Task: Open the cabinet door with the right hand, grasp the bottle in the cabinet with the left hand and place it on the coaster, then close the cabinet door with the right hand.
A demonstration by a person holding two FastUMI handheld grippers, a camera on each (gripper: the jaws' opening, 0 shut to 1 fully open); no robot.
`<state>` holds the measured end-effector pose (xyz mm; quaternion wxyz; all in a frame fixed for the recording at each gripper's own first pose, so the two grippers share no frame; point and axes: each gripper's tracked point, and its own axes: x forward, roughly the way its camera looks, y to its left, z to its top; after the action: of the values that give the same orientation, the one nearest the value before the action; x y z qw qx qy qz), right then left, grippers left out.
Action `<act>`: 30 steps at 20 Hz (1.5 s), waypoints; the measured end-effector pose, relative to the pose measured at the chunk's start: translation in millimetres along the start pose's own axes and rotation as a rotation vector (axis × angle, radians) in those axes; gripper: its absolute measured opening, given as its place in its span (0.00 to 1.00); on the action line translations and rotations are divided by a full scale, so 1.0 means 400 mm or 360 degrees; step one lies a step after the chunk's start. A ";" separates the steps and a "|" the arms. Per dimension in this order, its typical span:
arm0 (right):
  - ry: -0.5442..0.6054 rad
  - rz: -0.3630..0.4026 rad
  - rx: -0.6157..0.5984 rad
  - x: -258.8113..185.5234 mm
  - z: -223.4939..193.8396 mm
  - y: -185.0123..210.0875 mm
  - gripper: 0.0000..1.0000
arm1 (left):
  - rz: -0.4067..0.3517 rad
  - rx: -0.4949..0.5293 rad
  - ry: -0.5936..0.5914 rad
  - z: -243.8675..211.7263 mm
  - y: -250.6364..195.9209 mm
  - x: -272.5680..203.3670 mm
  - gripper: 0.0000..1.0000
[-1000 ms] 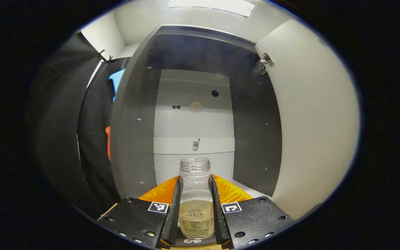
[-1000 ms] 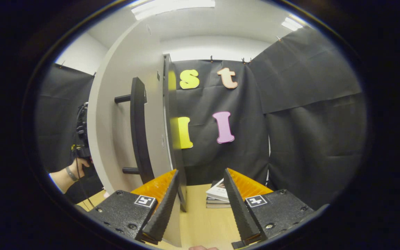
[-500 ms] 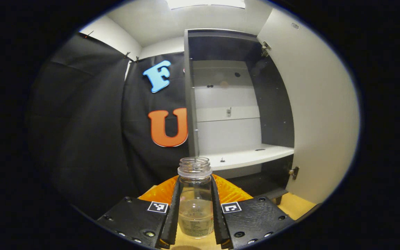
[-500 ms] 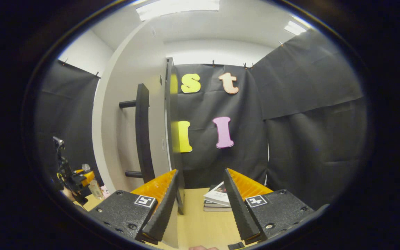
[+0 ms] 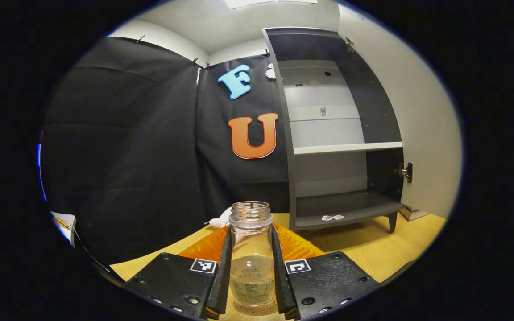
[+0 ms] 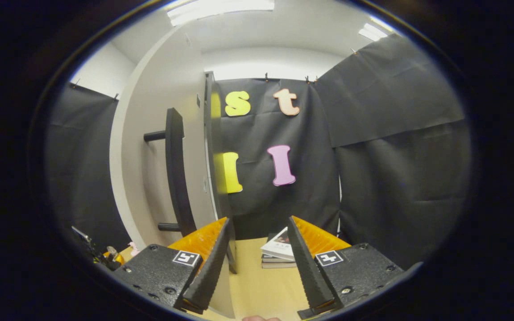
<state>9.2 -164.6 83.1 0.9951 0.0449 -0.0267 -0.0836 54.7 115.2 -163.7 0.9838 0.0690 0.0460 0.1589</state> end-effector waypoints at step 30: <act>-0.0160 -0.0064 -0.0031 0.025 0.035 -0.024 0.80 | -0.0084 -0.0015 0.0062 -0.116 -0.021 -0.038 0.97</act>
<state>16.6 -176.8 96.7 0.9910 0.0316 -0.0750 -0.1062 37.9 107.9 -209.6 0.9869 0.0601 0.0663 0.1344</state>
